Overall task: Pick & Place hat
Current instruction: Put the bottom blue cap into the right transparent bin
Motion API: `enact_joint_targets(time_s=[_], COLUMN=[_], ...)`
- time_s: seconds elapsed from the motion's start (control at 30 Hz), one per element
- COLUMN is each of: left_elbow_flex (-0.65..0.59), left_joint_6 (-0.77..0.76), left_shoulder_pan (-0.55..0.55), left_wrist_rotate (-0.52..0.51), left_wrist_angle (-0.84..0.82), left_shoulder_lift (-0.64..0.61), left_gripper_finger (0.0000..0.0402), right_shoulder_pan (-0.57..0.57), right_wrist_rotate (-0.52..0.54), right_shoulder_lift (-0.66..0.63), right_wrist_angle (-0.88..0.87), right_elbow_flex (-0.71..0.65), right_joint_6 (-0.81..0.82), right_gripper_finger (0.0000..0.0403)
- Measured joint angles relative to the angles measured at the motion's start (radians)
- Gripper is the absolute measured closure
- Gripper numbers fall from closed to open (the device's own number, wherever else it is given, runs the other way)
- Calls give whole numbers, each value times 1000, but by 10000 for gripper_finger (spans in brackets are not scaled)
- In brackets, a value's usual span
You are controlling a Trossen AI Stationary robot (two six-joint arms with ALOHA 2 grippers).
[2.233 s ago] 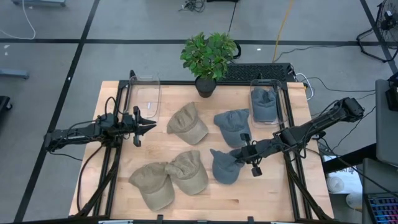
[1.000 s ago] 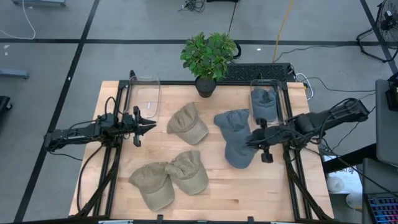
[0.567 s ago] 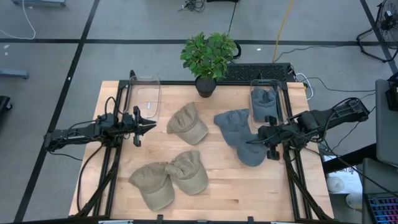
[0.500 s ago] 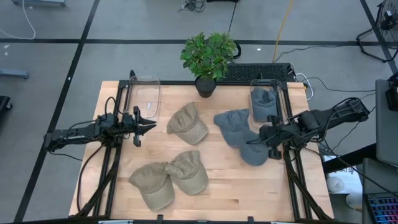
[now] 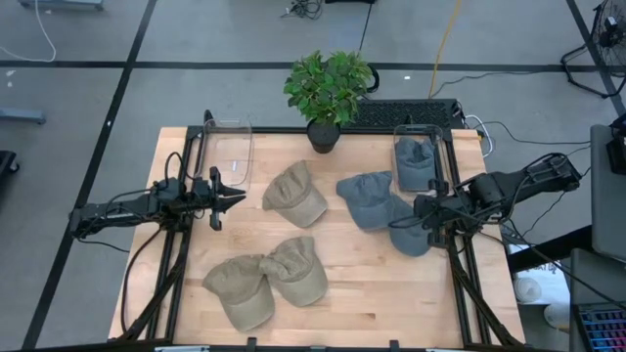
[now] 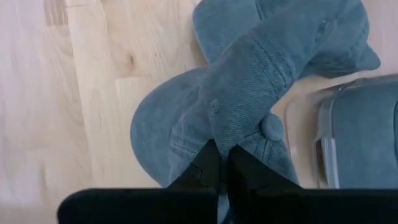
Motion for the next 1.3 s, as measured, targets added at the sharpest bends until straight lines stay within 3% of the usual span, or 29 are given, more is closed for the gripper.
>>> enact_joint_targets(time_s=[0.3,0.8,1.07,1.3], left_elbow_flex=[0,0,0,0], left_joint_6=[0,0,0,0], left_shoulder_pan=[0,0,0,0], left_wrist_rotate=[0,0,0,0], left_wrist_angle=[0,0,0,0], left_shoulder_lift=[0,0,0,0], left_gripper_finger=[334,334,334,334], right_shoulder_pan=[1,-4,-65,-127], right_wrist_rotate=[1,59,254,282], right_shoulder_lift=[0,-12,-19,-15], right_wrist_angle=[0,-13,-141,-146], right_elbow_flex=[0,9,165,305], right_joint_6=[-368,-348,-396,-476], right_gripper_finger=[403,403,403,403])
